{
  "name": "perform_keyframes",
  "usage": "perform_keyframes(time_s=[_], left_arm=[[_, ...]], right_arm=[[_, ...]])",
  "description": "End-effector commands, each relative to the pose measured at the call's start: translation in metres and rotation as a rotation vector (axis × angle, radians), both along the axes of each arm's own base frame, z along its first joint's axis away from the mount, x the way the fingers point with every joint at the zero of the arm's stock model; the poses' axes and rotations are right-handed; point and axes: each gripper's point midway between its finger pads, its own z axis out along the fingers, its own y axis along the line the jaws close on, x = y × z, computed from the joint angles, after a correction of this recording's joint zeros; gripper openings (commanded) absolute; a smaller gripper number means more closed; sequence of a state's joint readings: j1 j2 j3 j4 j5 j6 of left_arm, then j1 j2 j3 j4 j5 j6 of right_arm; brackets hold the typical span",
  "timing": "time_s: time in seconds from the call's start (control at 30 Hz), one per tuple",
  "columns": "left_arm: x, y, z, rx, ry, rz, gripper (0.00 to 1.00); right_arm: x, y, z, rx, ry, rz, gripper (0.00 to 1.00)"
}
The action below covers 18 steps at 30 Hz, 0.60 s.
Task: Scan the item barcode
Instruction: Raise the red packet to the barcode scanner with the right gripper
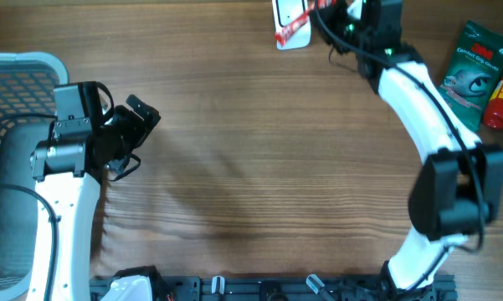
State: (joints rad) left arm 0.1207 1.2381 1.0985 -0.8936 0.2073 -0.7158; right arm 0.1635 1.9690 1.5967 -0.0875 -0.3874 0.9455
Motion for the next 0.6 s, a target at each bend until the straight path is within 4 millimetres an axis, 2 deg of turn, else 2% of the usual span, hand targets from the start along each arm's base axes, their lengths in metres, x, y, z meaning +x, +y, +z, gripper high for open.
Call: perform_keyframes(time_s=[0.0,0.07,0.13,0.23,0.33,0.5,0.57], left_arm=[[0.0,0.001,-0.001,-0.004,0.003,0.003,1.0],[0.0,0.001,-0.001,-0.004,0.003,0.003,1.0],[0.0,0.001,-0.001,-0.004,0.003,0.003,1.0],[0.0,0.001,-0.001,-0.004,0.003,0.003,1.0],[0.0,0.001,-0.001,-0.004,0.003,0.003,1.0],[0.0,0.001,-0.001,-0.004,0.003,0.003,1.0],[0.0,0.001,-0.001,-0.004,0.003,0.003,1.0]], right_arm=[[0.046,-0.001,-0.014,-0.002,-0.011,-0.046,0.05],[0.067,-0.005,-0.022,-0.009,-0.009,-0.085,0.05],[0.09,-0.012,-0.043,-0.011,0.024,-0.148,0.05],[0.104,-0.017,-0.062,0.026,0.048,-0.183,0.05],[0.107,-0.026,-0.07,0.02,0.058,-0.22,0.05],[0.107,-0.032,-0.069,-0.006,0.047,-0.205,0.05],[0.103,-0.043,-0.067,-0.068,0.067,-0.194,0.05]])
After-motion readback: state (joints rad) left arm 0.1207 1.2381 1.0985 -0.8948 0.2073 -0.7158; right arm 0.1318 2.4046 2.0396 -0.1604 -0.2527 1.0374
